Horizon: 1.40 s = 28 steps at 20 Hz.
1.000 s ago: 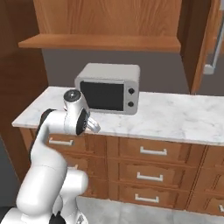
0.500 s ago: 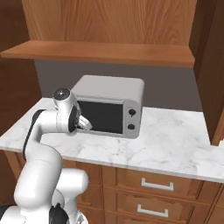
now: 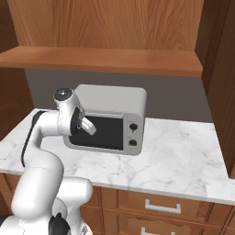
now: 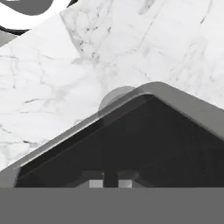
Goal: Move the glass cup from next to the sink to the open cabinet. Then, move the bowl with the tangerine to the fridge to clear the area for faucet cleaning.
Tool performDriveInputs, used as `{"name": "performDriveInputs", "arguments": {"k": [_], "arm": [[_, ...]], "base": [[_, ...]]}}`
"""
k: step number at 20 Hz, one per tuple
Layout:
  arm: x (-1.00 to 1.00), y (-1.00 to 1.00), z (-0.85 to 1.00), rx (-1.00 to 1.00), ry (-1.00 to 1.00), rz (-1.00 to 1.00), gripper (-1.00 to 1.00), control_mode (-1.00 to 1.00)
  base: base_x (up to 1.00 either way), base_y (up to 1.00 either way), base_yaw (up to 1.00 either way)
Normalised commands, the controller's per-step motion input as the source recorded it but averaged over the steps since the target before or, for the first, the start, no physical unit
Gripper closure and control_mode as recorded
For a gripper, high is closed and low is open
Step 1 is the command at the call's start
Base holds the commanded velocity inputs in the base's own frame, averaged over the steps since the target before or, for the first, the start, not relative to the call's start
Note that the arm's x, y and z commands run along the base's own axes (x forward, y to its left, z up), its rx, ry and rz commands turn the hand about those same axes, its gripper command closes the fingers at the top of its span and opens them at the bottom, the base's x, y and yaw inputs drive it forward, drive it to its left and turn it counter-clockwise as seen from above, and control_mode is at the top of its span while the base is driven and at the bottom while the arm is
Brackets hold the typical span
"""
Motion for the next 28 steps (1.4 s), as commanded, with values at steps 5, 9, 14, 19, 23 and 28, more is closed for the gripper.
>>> {"name": "performDriveInputs", "arguments": {"k": [5, 9, 14, 19, 23, 28], "arm": [[-0.08, -0.01, 1.00, -0.01, -0.04, -0.32, 1.00, -1.00], [-0.18, -0.05, 1.00, 0.00, -0.18, -0.44, 1.00, -1.00], [-0.18, -0.10, 1.00, 0.05, -0.30, -0.29, 1.00, -1.00], [-0.16, -0.29, 0.49, 0.20, -0.06, 0.13, 1.00, -1.00], [-0.40, -0.12, 0.31, 0.07, -0.25, 0.03, 1.00, -1.00], [-0.58, -0.29, 0.92, 0.00, -0.49, 0.00, 1.00, -1.00]], "base": [[0.00, 0.00, 0.00], [0.00, 0.00, 0.00], [0.00, 0.00, 0.00], [0.00, 0.00, 0.00], [0.00, 0.00, 0.00], [0.00, 0.00, 0.00]]}}
